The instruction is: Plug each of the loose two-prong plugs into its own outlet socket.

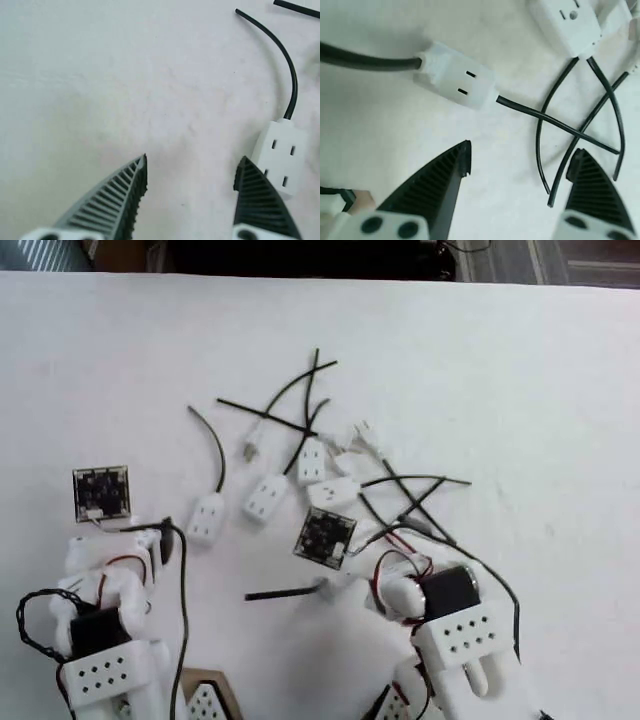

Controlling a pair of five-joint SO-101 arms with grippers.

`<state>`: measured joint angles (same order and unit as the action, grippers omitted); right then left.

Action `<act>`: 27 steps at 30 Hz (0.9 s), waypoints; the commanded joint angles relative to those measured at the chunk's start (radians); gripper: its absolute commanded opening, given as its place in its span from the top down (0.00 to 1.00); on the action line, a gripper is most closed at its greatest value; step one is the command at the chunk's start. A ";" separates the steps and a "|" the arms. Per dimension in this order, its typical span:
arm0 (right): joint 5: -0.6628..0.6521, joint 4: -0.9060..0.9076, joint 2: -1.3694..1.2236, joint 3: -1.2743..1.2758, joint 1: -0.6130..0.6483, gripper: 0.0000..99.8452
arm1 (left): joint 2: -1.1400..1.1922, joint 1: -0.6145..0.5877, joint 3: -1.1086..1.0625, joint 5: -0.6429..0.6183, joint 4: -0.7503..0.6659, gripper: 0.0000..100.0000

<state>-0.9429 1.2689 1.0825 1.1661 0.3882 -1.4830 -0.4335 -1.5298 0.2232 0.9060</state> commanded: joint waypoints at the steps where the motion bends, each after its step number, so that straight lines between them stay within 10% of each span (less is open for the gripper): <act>1: -0.034 -0.108 -0.058 0.048 0.008 0.70 | -0.012 -0.002 0.003 0.006 -0.026 0.72; 27: -0.025 -0.397 -0.834 -0.195 0.200 0.82 | -0.012 -0.002 0.002 0.006 -0.023 0.72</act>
<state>-0.9705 0.9022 0.2555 1.0035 0.5738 -1.4830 -0.4319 -1.5359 0.2232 0.8968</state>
